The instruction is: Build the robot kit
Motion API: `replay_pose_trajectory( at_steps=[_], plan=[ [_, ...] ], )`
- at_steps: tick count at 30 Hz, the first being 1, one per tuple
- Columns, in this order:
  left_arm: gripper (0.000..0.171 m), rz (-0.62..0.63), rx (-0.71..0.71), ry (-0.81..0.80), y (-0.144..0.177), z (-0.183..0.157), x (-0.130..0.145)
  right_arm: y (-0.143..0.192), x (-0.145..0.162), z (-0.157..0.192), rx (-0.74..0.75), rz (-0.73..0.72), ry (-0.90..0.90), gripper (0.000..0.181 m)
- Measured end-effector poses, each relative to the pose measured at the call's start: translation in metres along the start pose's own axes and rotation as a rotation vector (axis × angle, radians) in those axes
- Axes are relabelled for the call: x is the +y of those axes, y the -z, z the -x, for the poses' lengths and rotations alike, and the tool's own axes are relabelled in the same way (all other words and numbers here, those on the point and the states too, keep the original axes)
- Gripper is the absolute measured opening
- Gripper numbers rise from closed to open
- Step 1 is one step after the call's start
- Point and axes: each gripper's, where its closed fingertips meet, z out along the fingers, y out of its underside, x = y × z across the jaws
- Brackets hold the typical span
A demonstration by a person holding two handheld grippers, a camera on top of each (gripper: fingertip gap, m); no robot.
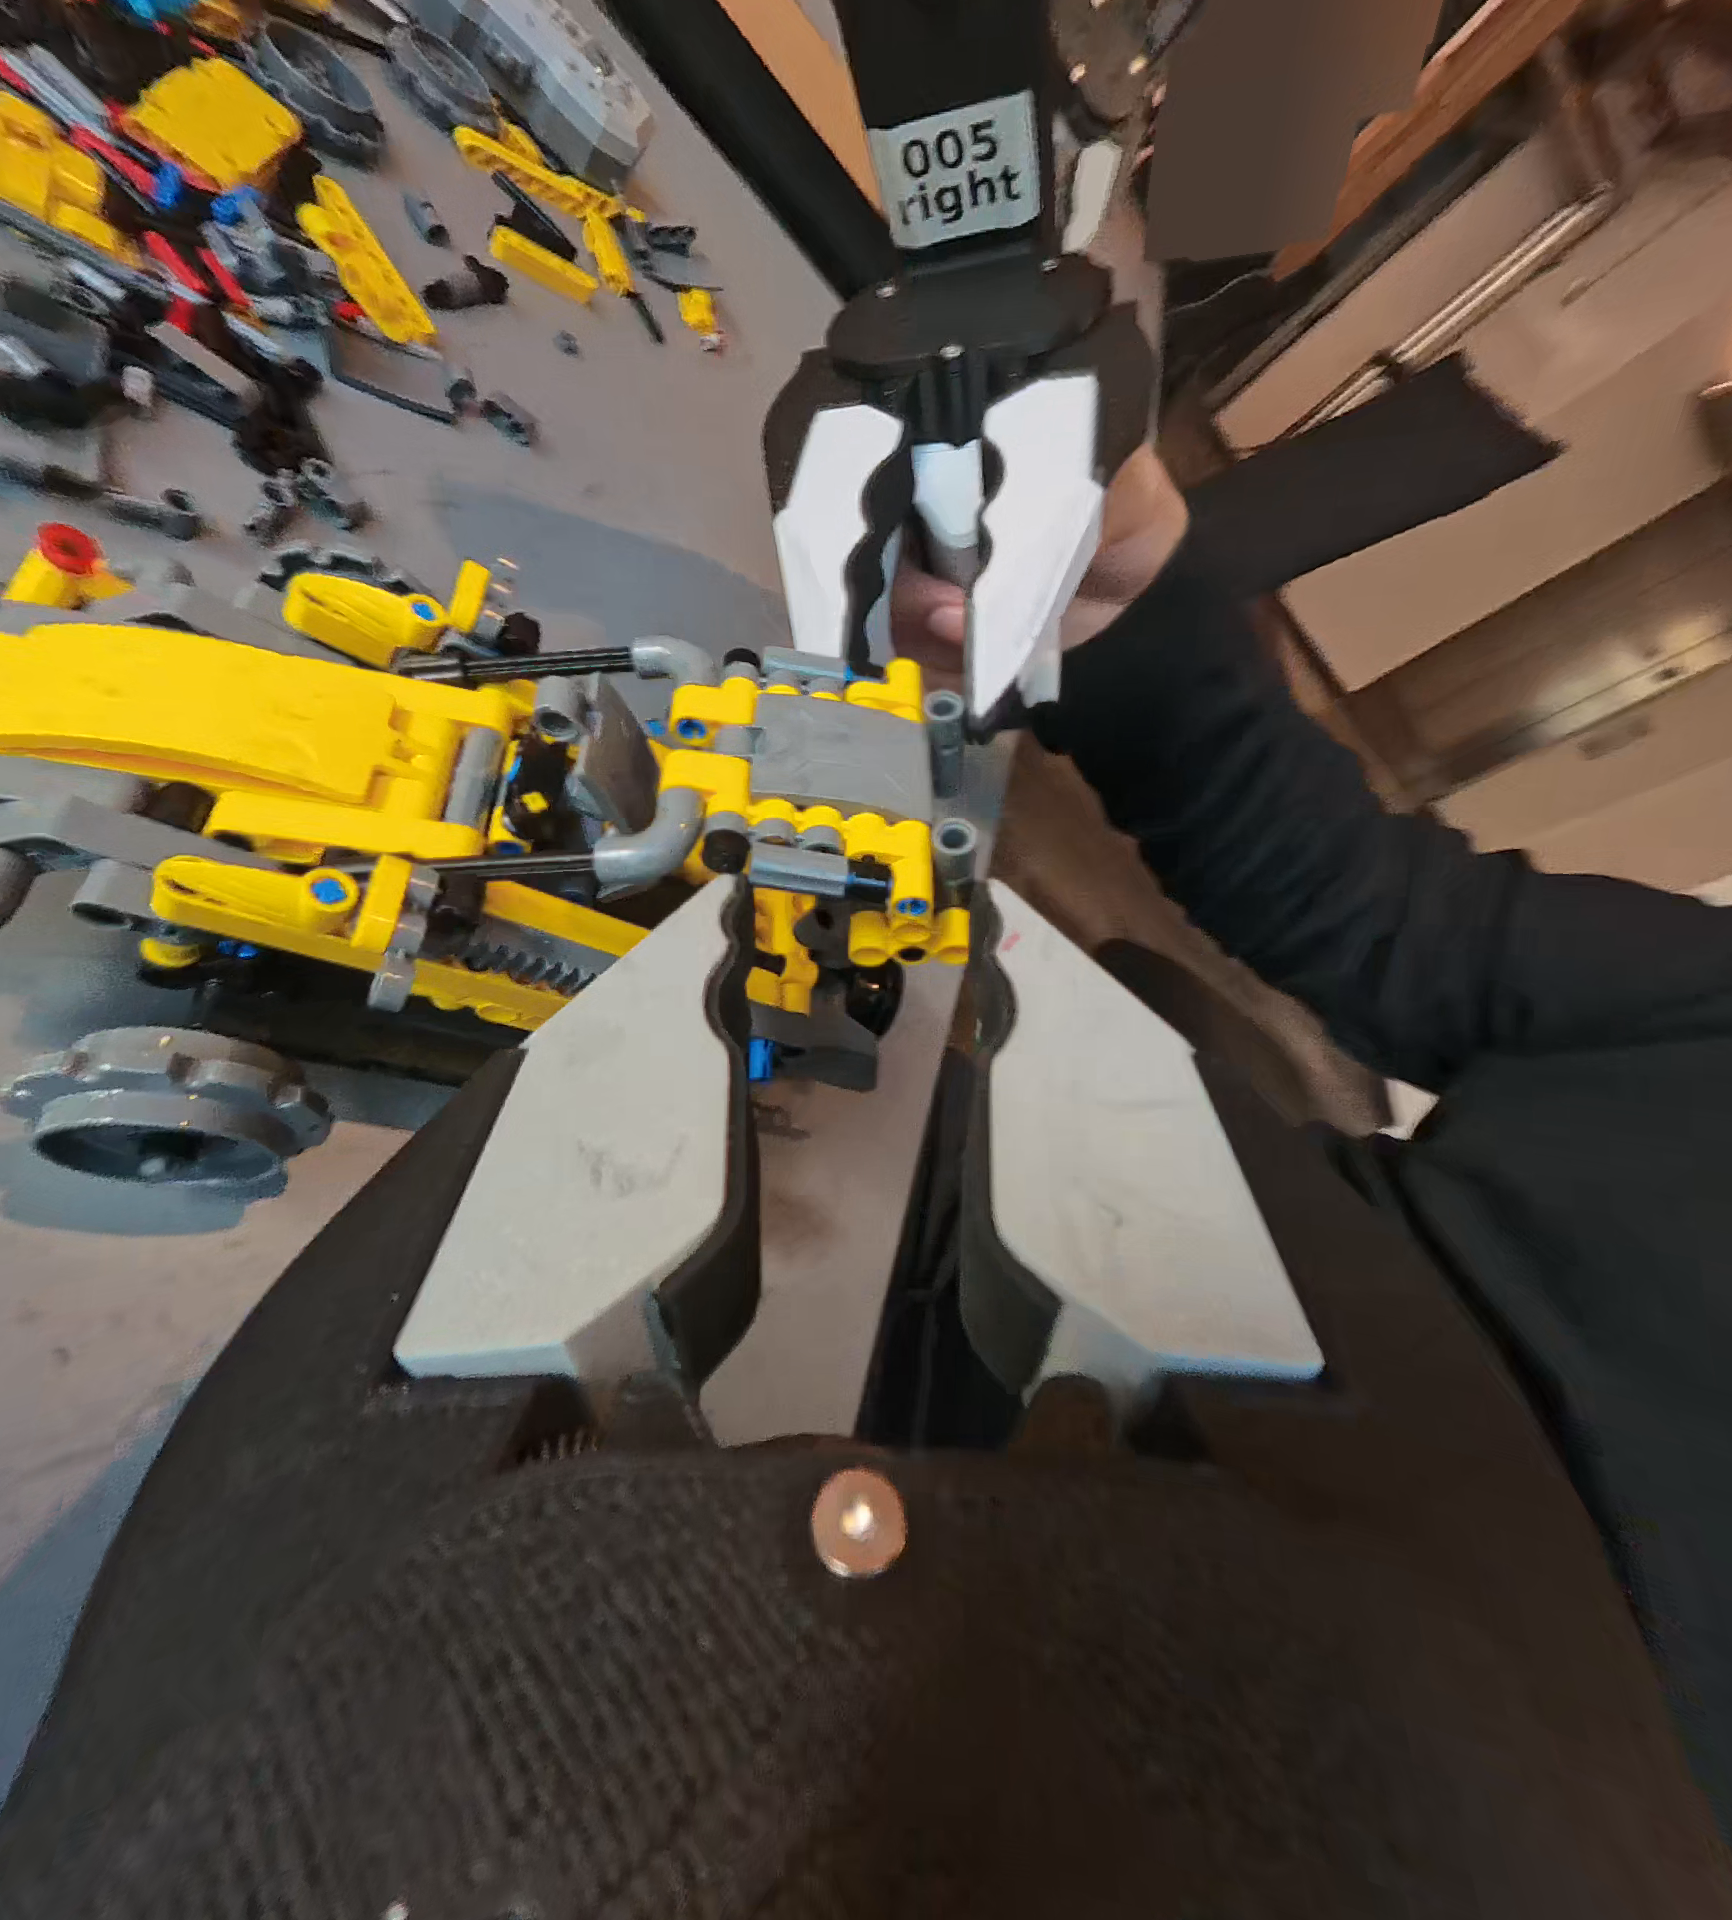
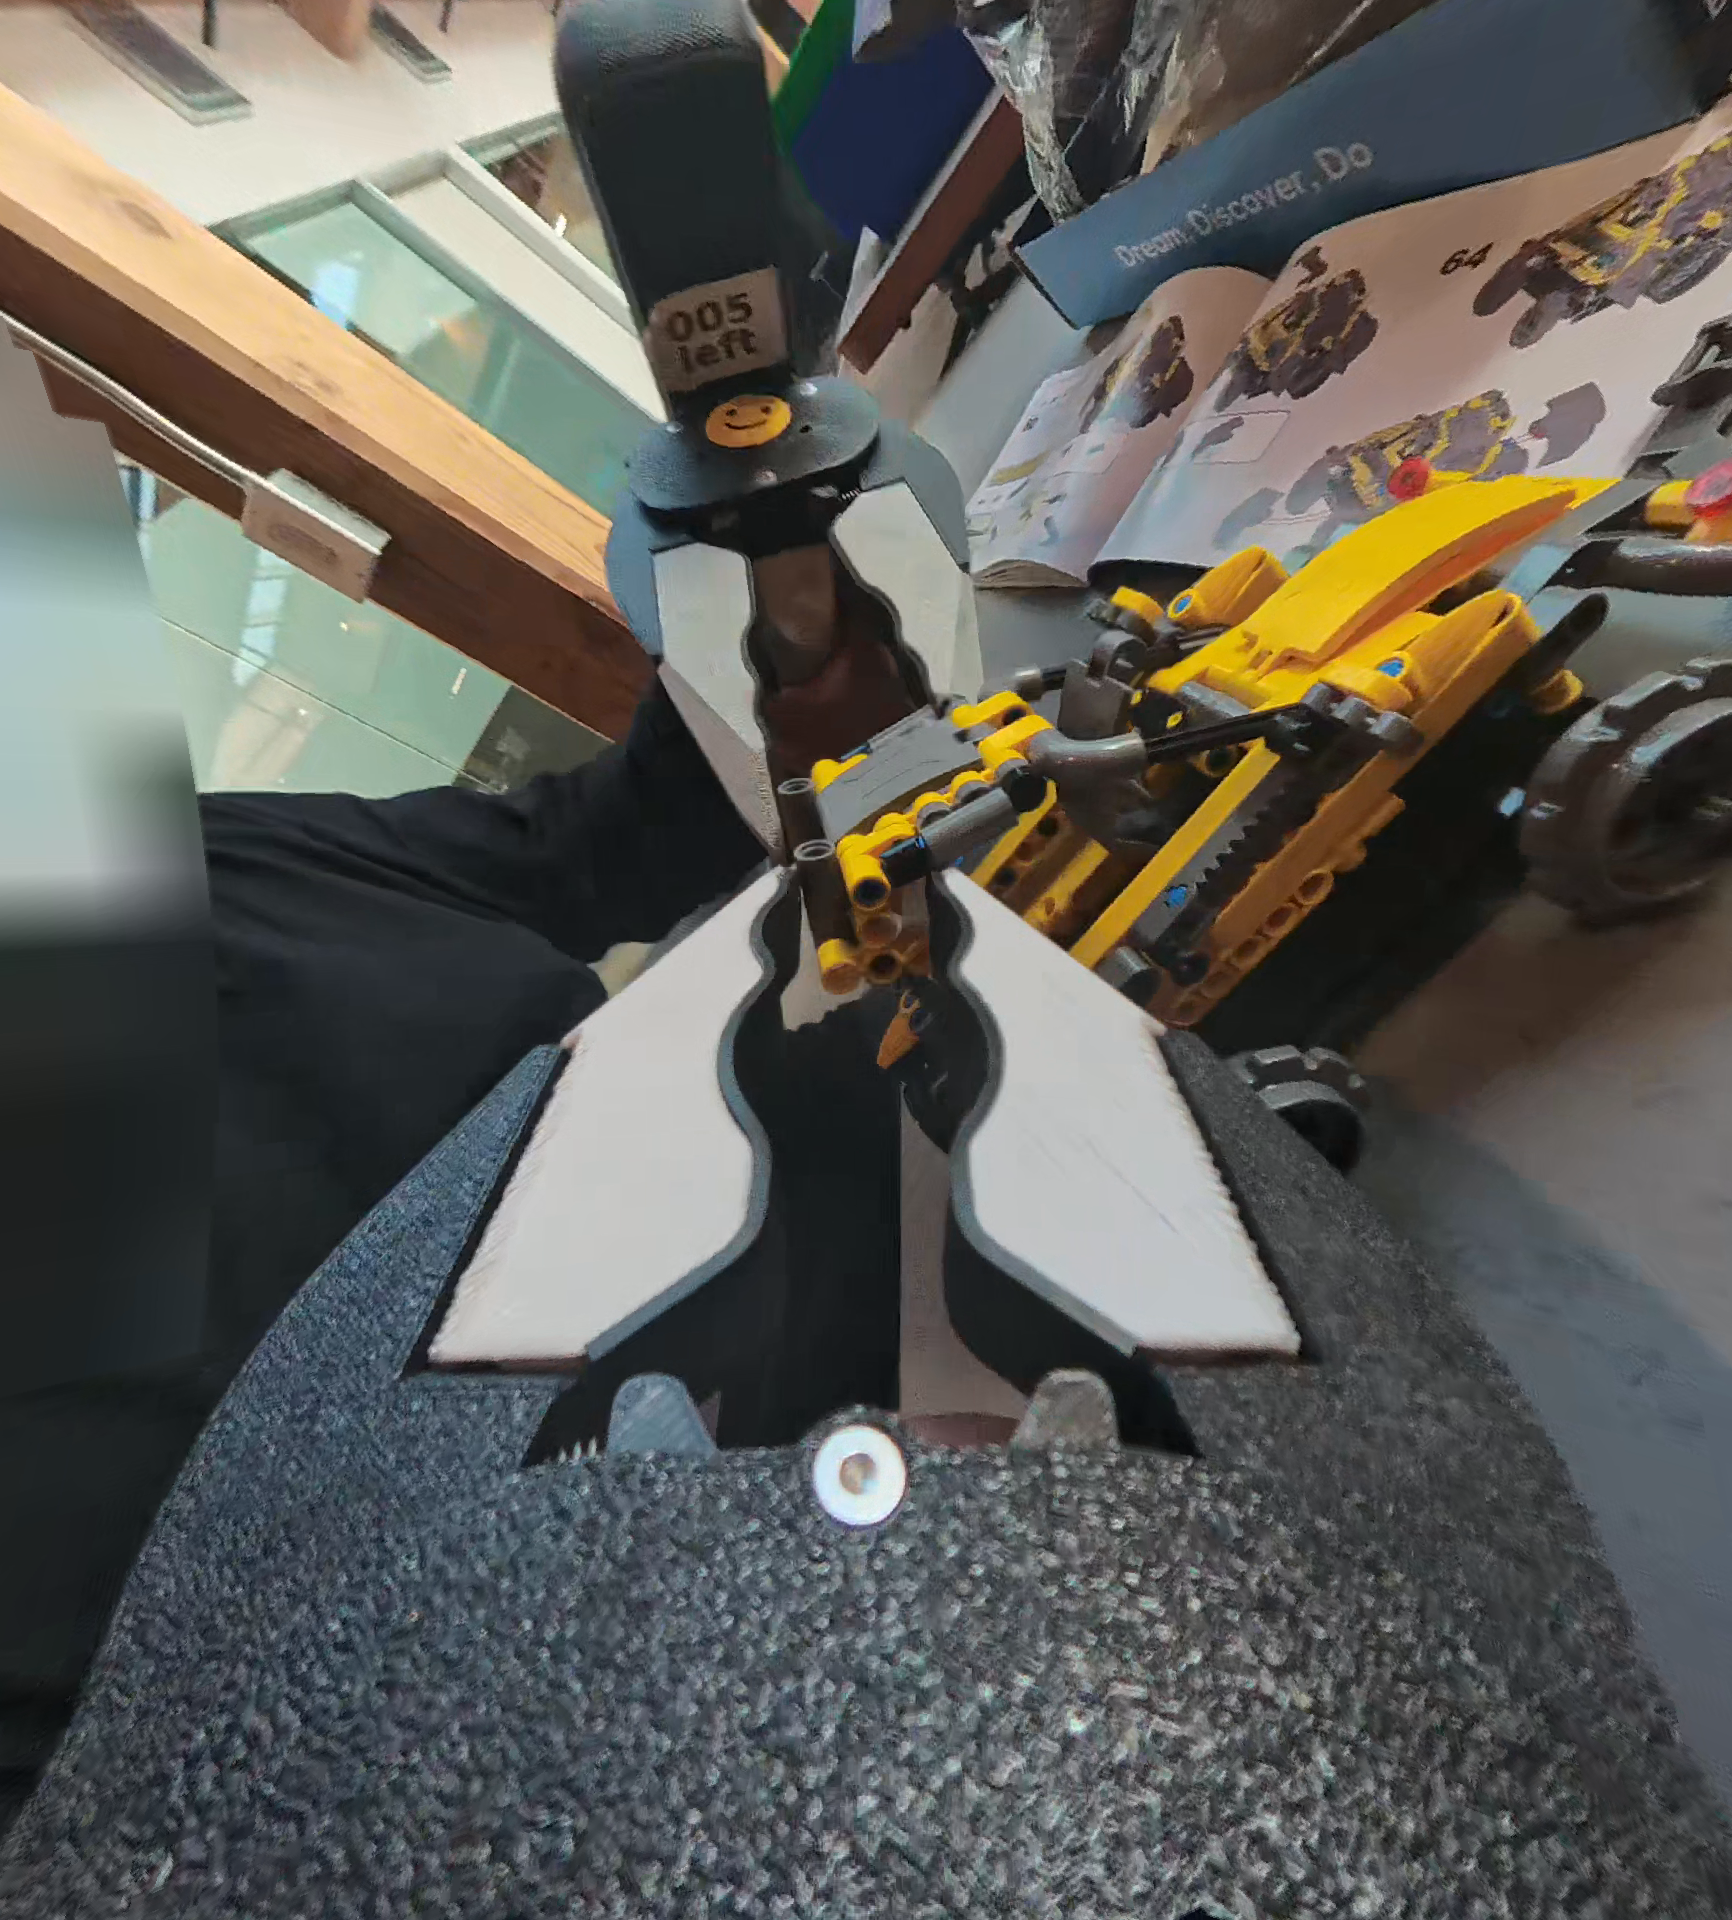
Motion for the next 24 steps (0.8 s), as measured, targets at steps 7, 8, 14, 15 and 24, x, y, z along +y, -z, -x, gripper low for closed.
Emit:
replay_pose_trajectory(
  at_steps=[7, 8, 14, 15, 24],
  plan=[
    [0.038, 0.141, -0.271, -0.419, 0.002, 0.016, 0.013, -0.008, 0.014, -0.01, 0.161, 0.117, 0.275, 0.016],
    [0.038, 0.151, -0.3, -0.466, 0.003, 0.018, 0.014, -0.01, 0.014, -0.012, 0.201, 0.133, 0.341, 0.017],
    [0.038, 0.085, -0.304, -0.533, 0.011, 0.018, 0.01, -0.015, 0.007, -0.013, 0.263, 0.113, 0.489, 0.018],
    [0.038, 0.067, -0.293, -0.535, 0.013, 0.017, 0.008, -0.015, 0.005, -0.012, 0.264, 0.097, 0.51, 0.018],
    [0.037, 0.112, -0.416, -0.69, 0.018, 0.036, 0.006, -0.021, 0.001, -0.031, 0.388, 0.115, 0.651, 0.018]
  ],
)
